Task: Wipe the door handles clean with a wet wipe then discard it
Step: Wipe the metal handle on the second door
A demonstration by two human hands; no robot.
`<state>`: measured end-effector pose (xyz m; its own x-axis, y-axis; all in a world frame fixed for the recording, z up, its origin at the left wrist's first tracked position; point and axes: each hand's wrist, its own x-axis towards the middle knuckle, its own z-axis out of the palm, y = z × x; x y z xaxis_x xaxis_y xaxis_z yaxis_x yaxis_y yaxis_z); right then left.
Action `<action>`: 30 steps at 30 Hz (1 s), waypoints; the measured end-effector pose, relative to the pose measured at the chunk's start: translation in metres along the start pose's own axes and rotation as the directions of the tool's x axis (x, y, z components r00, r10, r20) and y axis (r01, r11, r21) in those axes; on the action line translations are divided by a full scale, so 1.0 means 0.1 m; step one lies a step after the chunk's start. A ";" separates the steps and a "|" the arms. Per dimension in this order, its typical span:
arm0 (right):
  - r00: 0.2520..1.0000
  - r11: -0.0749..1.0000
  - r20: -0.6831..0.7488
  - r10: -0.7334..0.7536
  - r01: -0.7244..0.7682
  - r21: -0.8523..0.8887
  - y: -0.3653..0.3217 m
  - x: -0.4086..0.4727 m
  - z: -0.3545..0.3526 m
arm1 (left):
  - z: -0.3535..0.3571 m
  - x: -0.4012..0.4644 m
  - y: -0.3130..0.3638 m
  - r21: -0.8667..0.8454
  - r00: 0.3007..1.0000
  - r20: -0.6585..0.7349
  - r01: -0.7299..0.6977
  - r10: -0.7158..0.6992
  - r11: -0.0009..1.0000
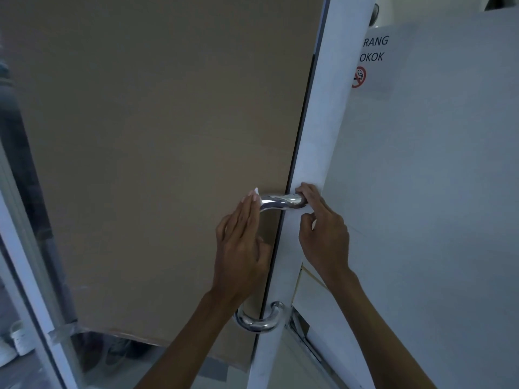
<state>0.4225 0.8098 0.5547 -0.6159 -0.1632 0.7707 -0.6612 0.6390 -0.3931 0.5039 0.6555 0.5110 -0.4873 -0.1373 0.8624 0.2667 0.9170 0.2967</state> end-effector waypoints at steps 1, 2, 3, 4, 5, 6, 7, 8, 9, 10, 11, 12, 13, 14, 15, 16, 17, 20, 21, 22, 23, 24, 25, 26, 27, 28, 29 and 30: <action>1.000 1.000 -0.007 0.000 0.000 0.007 -0.01 -0.01 0.00 | -0.01 0.07 0.02 0.013 1.000 0.004 -0.027 0.027 1.000; 1.000 1.000 -0.014 0.002 -0.001 0.008 -0.01 -0.01 0.00 | -0.02 0.14 0.05 0.033 0.997 0.011 -0.073 0.073 0.997; 1.000 1.000 -0.020 0.006 -0.006 0.008 -0.01 -0.02 0.00 | -0.02 0.19 0.07 0.055 0.991 0.022 -0.134 0.133 0.989; 1.000 1.000 -0.024 0.015 -0.015 0.007 -0.01 -0.02 0.00 | -0.02 0.23 0.09 0.074 0.980 0.036 -0.197 0.195 0.978; 0.999 1.000 -0.028 0.024 -0.024 0.004 0.00 -0.02 0.00 | -0.03 0.27 0.10 0.086 0.968 0.049 -0.250 0.246 0.964; 0.999 0.999 -0.031 0.033 -0.033 0.000 0.00 -0.02 0.00 | -0.03 0.29 0.10 0.098 0.958 0.061 -0.285 0.280 0.954; 0.999 0.999 -0.031 0.039 -0.039 -0.003 0.00 -0.02 0.01 | -0.03 0.30 0.10 0.110 0.954 0.067 -0.299 0.294 0.948; 0.999 0.999 -0.029 0.043 -0.043 -0.001 0.00 -0.02 0.01 | -0.04 0.32 0.09 0.121 0.954 0.068 -0.298 0.291 0.947; 0.999 0.999 -0.028 0.043 -0.043 0.006 0.01 -0.02 0.01 | -0.05 0.35 0.09 0.131 0.957 0.068 -0.290 0.283 0.948; 0.999 0.999 -0.027 0.039 -0.039 0.016 0.02 -0.01 0.02 | -0.05 0.40 0.10 0.140 0.959 0.073 -0.283 0.275 0.949; 0.999 0.999 -0.024 0.033 -0.033 0.030 0.03 -0.01 0.02 | -0.05 0.45 0.12 0.152 0.958 0.085 -0.285 0.275 0.946; 0.999 0.999 -0.020 0.027 -0.026 0.047 0.05 0.00 0.02 | -0.05 0.51 0.16 0.162 0.953 0.105 -0.298 0.284 0.941; 1.000 0.998 -0.015 0.021 -0.020 0.062 0.07 0.00 0.01 | -0.04 0.58 0.19 0.169 0.945 0.131 -0.319 0.300 0.932; 1.000 0.997 -0.011 0.019 -0.018 0.071 0.08 0.01 0.00 | -0.03 0.63 0.23 0.174 0.934 0.158 -0.344 0.319 0.923; 1.000 0.997 -0.009 0.019 -0.018 0.074 0.10 0.02 -0.01 | -0.02 0.66 0.25 0.179 0.923 0.179 -0.370 0.340 0.911; 1.000 0.997 -0.008 0.021 -0.020 0.070 0.10 0.04 -0.03 | -0.02 0.67 0.25 0.182 0.915 0.193 -0.389 0.355 0.903; 1.000 0.998 -0.008 0.023 -0.023 0.062 0.10 0.05 -0.04 | -0.03 0.65 0.22 0.178 0.912 0.196 -0.395 0.361 0.901; 1.000 0.999 -0.003 0.025 -0.024 0.042 0.09 0.05 -0.03 | -0.07 0.44 0.13 0.125 0.946 0.133 -0.313 0.297 0.941; 1.000 0.999 -0.004 0.027 -0.027 0.045 0.08 0.05 -0.02 | -0.08 0.36 0.11 0.099 0.961 0.100 -0.268 0.258 0.958; 1.000 0.998 -0.004 0.031 -0.031 0.048 0.08 0.04 -0.02 | -0.08 0.28 0.10 0.077 0.973 0.071 -0.225 0.220 0.971; 0.999 0.998 -0.003 0.033 -0.033 0.047 0.08 0.04 -0.02 | -0.07 0.23 0.09 0.061 0.982 0.047 -0.184 0.181 0.981; 0.999 0.999 0.003 0.033 -0.033 0.043 0.08 0.04 -0.02 | -0.06 0.18 0.08 0.045 0.991 0.025 -0.130 0.129 0.990; 0.999 0.999 0.010 0.032 -0.032 0.037 0.08 0.04 -0.01 | -0.04 0.14 0.07 0.012 0.999 0.003 -0.051 0.051 0.999; 0.999 0.999 0.015 0.030 -0.030 0.035 0.08 0.05 -0.01 | -0.03 0.11 0.07 -0.045 0.999 -0.017 0.045 -0.045 0.998; 0.999 0.999 0.016 0.029 -0.029 0.035 0.09 0.05 0.00 | -0.02 0.08 0.06 -0.113 0.991 -0.028 0.130 -0.134 0.985; 0.999 0.999 0.016 0.030 -0.030 0.036 0.09 0.05 0.00 | 0.00 0.04 0.06 -0.171 0.981 -0.031 0.184 -0.192 0.968; 0.999 0.999 0.017 0.031 -0.032 0.038 0.09 0.05 0.00 | 0.01 0.00 0.07 -0.207 0.976 -0.032 0.206 -0.217 0.957; 0.999 0.999 0.018 0.034 -0.034 0.040 0.08 0.05 0.00 | 0.02 -0.03 0.07 -0.219 0.975 -0.038 0.206 -0.219 0.954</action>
<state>0.4140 0.8140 0.5550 -0.6453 -0.1551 0.7480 -0.6562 0.6139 -0.4388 0.5057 0.6634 0.5101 -0.5018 -0.3490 0.7914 0.3366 0.7641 0.5503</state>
